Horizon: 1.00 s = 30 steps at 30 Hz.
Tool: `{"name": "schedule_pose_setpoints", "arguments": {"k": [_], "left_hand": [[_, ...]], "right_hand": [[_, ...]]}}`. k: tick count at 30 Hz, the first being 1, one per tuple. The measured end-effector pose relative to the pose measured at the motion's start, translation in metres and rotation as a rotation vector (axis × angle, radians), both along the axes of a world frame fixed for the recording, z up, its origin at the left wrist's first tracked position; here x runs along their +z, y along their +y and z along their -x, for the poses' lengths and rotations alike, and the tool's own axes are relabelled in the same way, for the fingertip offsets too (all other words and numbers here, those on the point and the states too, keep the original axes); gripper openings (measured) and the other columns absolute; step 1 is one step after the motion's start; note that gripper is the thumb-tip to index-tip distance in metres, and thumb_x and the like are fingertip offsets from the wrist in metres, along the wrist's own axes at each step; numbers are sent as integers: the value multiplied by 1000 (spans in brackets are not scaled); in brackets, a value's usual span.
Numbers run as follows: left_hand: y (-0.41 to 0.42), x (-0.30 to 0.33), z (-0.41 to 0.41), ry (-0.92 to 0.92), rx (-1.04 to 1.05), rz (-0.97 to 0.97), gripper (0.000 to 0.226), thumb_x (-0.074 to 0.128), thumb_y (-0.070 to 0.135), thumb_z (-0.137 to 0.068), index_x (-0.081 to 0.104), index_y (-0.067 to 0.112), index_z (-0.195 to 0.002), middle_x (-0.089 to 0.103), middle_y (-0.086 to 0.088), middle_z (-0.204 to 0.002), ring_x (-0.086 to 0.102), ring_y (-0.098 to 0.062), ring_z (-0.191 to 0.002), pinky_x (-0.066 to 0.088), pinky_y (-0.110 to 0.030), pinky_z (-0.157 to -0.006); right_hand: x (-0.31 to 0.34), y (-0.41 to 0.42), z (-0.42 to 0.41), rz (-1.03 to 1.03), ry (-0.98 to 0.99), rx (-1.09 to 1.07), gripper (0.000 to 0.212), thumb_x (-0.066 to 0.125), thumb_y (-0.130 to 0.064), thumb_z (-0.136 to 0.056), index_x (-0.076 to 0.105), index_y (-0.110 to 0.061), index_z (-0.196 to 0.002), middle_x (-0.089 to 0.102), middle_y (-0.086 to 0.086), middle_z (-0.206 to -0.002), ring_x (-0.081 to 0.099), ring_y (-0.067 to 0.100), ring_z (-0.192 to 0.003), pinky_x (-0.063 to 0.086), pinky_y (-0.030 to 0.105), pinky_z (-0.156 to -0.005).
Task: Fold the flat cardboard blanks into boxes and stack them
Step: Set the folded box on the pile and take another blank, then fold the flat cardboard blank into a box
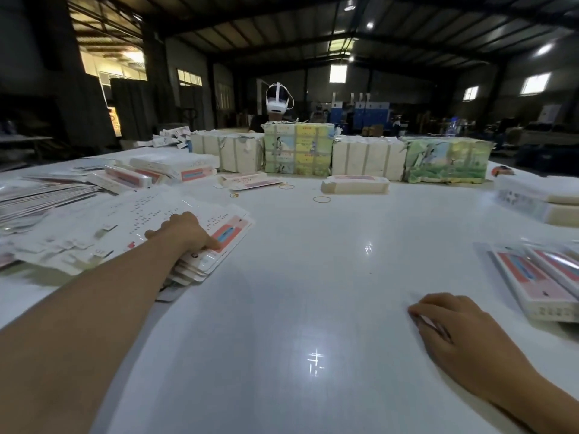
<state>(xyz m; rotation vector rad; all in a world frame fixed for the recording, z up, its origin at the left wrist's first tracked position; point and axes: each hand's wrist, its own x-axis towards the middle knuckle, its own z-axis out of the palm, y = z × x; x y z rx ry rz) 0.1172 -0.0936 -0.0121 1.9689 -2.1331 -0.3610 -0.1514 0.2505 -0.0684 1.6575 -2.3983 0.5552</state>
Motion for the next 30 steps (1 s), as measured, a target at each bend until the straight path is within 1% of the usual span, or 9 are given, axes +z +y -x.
{"name": "schedule_pose_setpoints", "arguments": {"k": [4, 11, 14, 16, 19, 21, 24, 27, 30], "left_hand": [[3, -1, -1, 33, 24, 84, 56, 78, 48, -68, 48, 13, -100, 58, -9, -101, 52, -28, -95, 38, -40, -89], [24, 4, 16, -248, 58, 409, 52, 69, 45, -78, 46, 17, -115, 54, -6, -104, 49, -23, -103, 35, -39, -85], [39, 18, 30, 114, -104, 357, 22, 61, 26, -88, 47, 20, -103, 59, -2, -89, 57, -15, -72, 44, -31, -65], [58, 28, 44, 452, -247, 203, 13, 63, 20, -88, 53, 19, -95, 62, -2, -91, 63, -16, -69, 52, -30, -57], [102, 32, 69, 730, -440, -37, 4, 65, 15, -87, 62, 17, -86, 69, -4, -89, 70, -19, -69, 56, -29, -54], [131, 27, 84, 715, -568, -195, 7, 63, 16, -87, 66, 22, -88, 72, 1, -84, 71, -17, -69, 55, -28, -53], [166, 14, 99, 618, -717, -353, 12, 62, 16, -89, 69, 26, -89, 72, 12, -76, 72, -14, -71, 55, -25, -53], [187, -1, 104, 551, -737, -423, 11, 62, 17, -89, 68, 25, -90, 72, 11, -77, 71, -11, -69, 54, -22, -51], [196, -12, 102, 403, -735, -143, 12, 62, 26, -89, 65, 27, -101, 68, 10, -95, 68, -12, -72, 55, -23, -60]], "right_hand": [[2, 1, -2, -13, -14, -3, 27, 52, -25, -94, 66, -26, -117, 57, -11, -121, 48, 13, -113, 38, 29, -93], [-1, 1, 0, 24, -8, 3, 26, 53, -27, -93, 67, -27, -116, 58, -11, -119, 49, 13, -109, 37, 26, -89], [-2, 0, 2, -16, 9, 13, 30, 48, -31, -96, 62, -30, -121, 54, -13, -125, 46, 11, -114, 36, 23, -92], [-2, -1, 3, -39, -16, 11, 33, 45, -32, -97, 57, -30, -127, 52, -12, -130, 46, 10, -116, 35, 21, -93], [7, 1, 4, 251, -369, -31, 38, 52, -26, -95, 50, -25, -133, 54, -3, -129, 54, 9, -102, 40, 22, -88], [18, 4, 8, 523, -820, -112, 37, 53, -29, -96, 49, -27, -133, 61, 2, -120, 61, 10, -92, 52, 28, -74], [28, 8, 18, 600, -1489, -217, 29, 54, -40, -94, 59, -18, -112, 73, 10, -92, 71, 23, -71, 51, 28, -47], [25, 12, 20, 563, -1482, -214, 5, 55, -19, -94, 59, -17, -93, 74, 12, -79, 70, 24, -60, 45, 24, -38], [21, 10, 17, 547, -1287, -198, 11, 54, -11, -92, 59, -18, -98, 72, 1, -66, 68, 17, -53, 46, 27, -43]]}}
